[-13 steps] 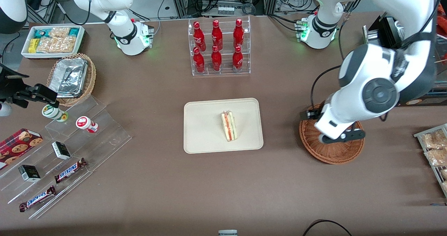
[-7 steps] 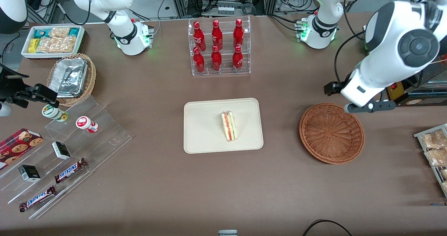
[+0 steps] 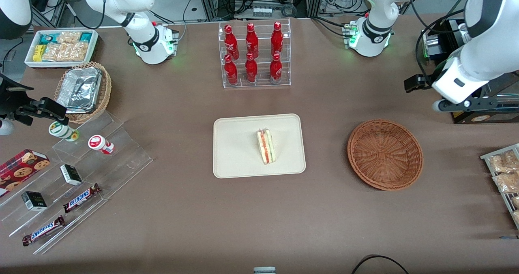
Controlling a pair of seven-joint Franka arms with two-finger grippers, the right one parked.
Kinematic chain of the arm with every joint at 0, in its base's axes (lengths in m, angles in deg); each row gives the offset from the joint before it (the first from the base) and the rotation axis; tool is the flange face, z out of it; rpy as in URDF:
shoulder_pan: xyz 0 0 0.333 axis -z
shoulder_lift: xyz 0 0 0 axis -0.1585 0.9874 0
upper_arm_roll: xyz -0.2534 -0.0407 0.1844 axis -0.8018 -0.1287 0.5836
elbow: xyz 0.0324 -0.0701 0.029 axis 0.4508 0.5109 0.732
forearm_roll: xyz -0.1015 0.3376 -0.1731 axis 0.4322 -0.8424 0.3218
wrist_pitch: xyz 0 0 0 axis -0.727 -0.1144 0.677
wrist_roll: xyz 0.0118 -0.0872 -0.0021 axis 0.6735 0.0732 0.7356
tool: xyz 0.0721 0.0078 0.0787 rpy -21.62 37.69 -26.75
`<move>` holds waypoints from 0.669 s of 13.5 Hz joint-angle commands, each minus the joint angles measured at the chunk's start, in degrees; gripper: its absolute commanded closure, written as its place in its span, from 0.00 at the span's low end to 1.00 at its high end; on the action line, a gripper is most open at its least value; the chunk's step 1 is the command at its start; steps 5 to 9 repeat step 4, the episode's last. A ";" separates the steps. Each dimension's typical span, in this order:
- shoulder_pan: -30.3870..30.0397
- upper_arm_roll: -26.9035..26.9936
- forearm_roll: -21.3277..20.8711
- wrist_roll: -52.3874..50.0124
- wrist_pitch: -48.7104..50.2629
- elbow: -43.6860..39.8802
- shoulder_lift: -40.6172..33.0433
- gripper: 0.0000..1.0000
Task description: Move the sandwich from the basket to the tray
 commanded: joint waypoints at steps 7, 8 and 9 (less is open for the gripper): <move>1.21 2.11 0.93 1.70 4.64 -4.05 -0.60 0.00; 1.21 2.11 0.93 1.70 4.64 -4.05 -0.60 0.00; 1.21 2.11 0.93 1.70 4.64 -4.05 -0.60 0.00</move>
